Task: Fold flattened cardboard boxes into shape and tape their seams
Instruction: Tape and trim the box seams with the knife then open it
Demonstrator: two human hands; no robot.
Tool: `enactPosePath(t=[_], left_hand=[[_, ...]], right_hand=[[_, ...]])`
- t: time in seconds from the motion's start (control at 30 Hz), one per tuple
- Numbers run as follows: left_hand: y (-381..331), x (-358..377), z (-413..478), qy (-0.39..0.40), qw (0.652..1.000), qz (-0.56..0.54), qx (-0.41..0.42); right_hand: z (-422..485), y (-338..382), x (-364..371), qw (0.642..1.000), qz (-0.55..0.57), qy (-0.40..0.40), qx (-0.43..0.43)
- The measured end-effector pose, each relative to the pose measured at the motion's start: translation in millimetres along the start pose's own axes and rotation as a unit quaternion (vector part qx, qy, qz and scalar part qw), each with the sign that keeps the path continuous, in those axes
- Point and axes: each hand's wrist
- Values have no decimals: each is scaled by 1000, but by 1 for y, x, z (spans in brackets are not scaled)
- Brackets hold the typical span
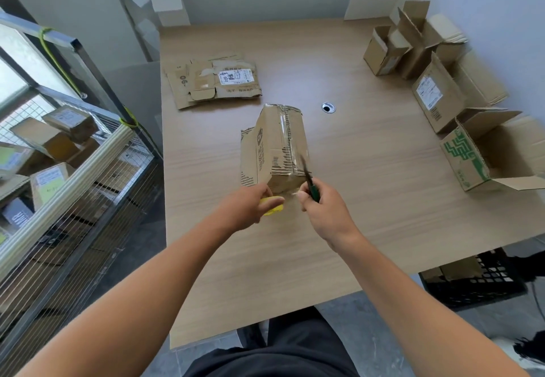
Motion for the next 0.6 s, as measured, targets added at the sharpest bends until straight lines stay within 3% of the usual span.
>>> enactPosePath(t=[0.1,0.17,0.27,0.37,0.43,0.5,0.53,0.6], left_hand=[[3,-9,-4,9,994,-104,39],[3,-13,-9,29,980,-179,81],[-2,-15,-16,24,969,-225,102],[-3,-12,-17,-15,969,-215,119],[5,-14,-10,-23,981,-174,77],[15,-19,0,-7,1000,-6,-1],[17,-21,5,-15,998,61,-22],[14,-22,19,-54,995,84,-9]], right_hand=[[5,3,-7,986,112,-70,102],[8,6,-17,971,191,-60,131],[8,9,-24,975,202,12,95],[14,10,-27,991,133,-14,12],[20,7,-30,992,113,-42,-40],[22,-5,-28,995,64,-48,-68],[23,-14,-24,994,58,-63,-60],[33,-33,-21,987,118,-113,-8]])
Point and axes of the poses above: each hand's wrist, its own z-axis towards the middle knuckle, its own x-axis out of the palm, y = z × x, and after that the axes turned 8 degrees about z, right-handed
